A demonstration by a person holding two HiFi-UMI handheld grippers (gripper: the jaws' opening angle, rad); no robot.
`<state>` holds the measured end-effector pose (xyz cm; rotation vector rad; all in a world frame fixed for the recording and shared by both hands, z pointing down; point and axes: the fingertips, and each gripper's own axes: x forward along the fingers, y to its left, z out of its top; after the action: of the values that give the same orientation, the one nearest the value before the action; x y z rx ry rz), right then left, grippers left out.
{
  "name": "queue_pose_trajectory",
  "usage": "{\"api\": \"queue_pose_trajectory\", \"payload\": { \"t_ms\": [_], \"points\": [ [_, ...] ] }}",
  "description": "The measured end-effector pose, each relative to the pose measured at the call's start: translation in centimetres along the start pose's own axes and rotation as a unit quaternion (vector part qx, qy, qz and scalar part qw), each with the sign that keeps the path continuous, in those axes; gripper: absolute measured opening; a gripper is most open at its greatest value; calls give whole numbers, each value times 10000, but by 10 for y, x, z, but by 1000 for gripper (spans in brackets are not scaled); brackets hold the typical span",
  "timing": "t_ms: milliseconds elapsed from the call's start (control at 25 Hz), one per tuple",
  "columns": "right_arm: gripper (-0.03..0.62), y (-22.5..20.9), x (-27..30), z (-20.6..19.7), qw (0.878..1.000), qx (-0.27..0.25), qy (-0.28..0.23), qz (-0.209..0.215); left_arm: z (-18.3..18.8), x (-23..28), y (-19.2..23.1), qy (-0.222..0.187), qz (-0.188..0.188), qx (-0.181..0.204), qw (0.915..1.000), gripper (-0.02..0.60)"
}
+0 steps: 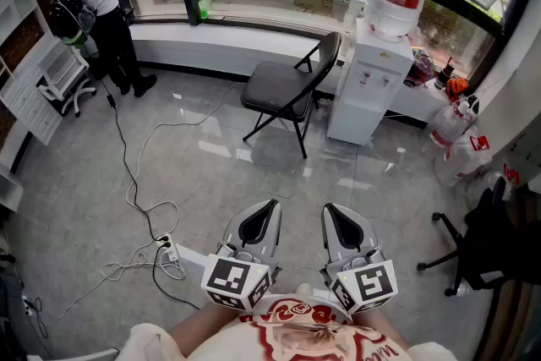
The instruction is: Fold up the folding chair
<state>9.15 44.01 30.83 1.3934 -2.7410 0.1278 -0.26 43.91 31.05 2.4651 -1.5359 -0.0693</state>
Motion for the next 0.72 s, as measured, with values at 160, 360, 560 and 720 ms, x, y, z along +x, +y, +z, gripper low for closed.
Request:
{"api": "queue_pose_trajectory", "payload": {
  "t_ms": [160, 360, 560, 720],
  "points": [
    [21, 8, 7, 1, 10000, -30, -15, 22, 0, -2, 8, 9, -27, -84, 10000, 0],
    [21, 19, 17, 3, 10000, -46, 4, 45, 4, -5, 19, -8, -71, -77, 9999, 0],
    [21, 26, 24, 4, 9999, -105, -79, -32, 5, -8, 32, 19, -130, -102, 9999, 0],
    [21, 28, 28, 7, 9995, -32, -247, -215, 6, -12, 45, 45, -214, -87, 9997, 0]
  ]
}}
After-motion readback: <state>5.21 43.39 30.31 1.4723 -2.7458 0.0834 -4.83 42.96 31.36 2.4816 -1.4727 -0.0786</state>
